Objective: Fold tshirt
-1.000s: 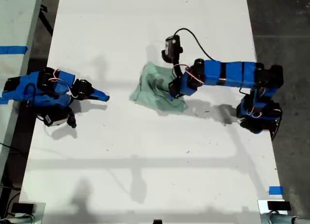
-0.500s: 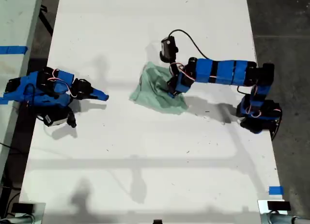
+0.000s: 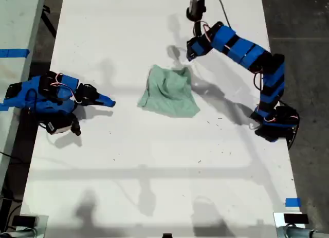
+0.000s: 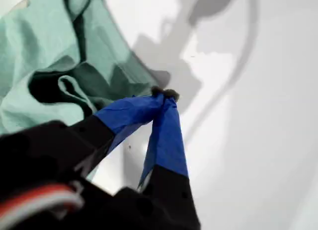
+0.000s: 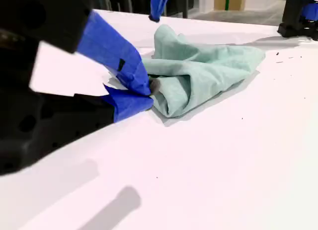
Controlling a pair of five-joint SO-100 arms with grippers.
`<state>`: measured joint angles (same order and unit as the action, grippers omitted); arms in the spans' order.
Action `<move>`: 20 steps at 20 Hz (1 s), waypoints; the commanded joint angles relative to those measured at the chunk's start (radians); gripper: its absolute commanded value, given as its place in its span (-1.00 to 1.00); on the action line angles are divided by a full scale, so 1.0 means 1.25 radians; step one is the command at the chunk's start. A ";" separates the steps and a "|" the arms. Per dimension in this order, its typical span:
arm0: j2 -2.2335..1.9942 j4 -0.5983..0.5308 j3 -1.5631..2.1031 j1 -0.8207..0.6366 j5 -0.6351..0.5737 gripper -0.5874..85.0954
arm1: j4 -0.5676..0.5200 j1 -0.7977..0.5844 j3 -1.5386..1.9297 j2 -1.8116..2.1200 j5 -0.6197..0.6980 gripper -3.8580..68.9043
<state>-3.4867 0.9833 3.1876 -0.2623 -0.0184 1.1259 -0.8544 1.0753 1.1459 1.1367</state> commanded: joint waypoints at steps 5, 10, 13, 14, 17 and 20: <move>-0.086 0.023 0.009 -0.023 -0.009 -0.95 | 0.121 -0.042 0.177 0.384 0.013 -0.93; -0.087 0.026 0.004 -0.026 -0.002 -0.94 | 0.155 0.090 0.566 0.801 -0.133 -0.93; -0.087 0.029 0.002 -0.006 -0.001 -0.92 | 0.146 0.217 0.847 1.057 -0.296 -0.93; -0.087 0.029 0.002 -0.004 -0.001 -0.92 | 0.131 0.260 0.949 1.143 -0.363 -0.93; -0.087 0.029 0.002 0.064 -0.001 -0.88 | 0.034 0.390 1.249 1.372 -0.556 -0.92; -0.087 0.029 0.002 0.108 -0.001 -0.88 | 0.043 0.461 1.520 1.638 -0.825 -0.88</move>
<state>-3.4929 1.0140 3.1876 -0.1795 -0.0184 1.1888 -0.3267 2.8087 2.9667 0.3206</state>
